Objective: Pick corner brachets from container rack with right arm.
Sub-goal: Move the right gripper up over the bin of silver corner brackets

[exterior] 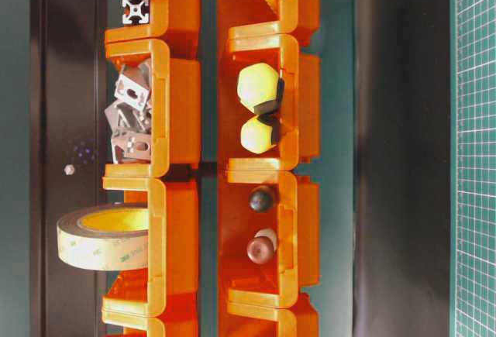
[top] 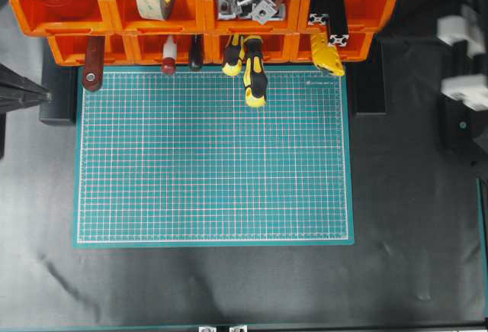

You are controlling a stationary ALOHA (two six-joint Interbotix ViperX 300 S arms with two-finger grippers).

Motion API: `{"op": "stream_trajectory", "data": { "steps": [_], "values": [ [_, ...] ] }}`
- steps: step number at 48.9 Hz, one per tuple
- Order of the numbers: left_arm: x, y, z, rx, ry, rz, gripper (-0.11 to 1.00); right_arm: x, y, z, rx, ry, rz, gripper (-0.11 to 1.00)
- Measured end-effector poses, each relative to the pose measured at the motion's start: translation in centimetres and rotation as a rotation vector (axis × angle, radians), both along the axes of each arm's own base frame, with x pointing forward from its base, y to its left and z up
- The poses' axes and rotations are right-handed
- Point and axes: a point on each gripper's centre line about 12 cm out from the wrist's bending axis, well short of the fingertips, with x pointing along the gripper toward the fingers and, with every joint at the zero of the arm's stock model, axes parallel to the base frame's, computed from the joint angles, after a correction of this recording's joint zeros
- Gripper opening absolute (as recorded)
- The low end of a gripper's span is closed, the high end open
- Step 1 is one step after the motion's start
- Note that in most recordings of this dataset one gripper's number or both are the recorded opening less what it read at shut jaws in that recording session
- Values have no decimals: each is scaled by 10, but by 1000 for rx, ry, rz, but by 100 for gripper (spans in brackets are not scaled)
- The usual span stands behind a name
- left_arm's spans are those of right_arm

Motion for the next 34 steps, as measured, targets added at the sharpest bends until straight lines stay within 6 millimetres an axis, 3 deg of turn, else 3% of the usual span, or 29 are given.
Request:
{"op": "stream_trajectory", "data": {
  "steps": [7, 24, 28, 34],
  "values": [
    [-3, 0, 4, -3, -14, 0, 0, 20, -13, 3, -65, 16, -46, -1],
    [-3, 0, 3, -1, -8, 0, 0, 64, -32, -12, -102, 92, -93, 2],
    [-2, 0, 3, 0, -5, 0, 0, 66, -37, -14, -102, 96, -105, 15],
    [-2, 0, 3, 0, -5, 0, 0, 73, -41, -18, -101, 85, -116, 52]
  ]
}}
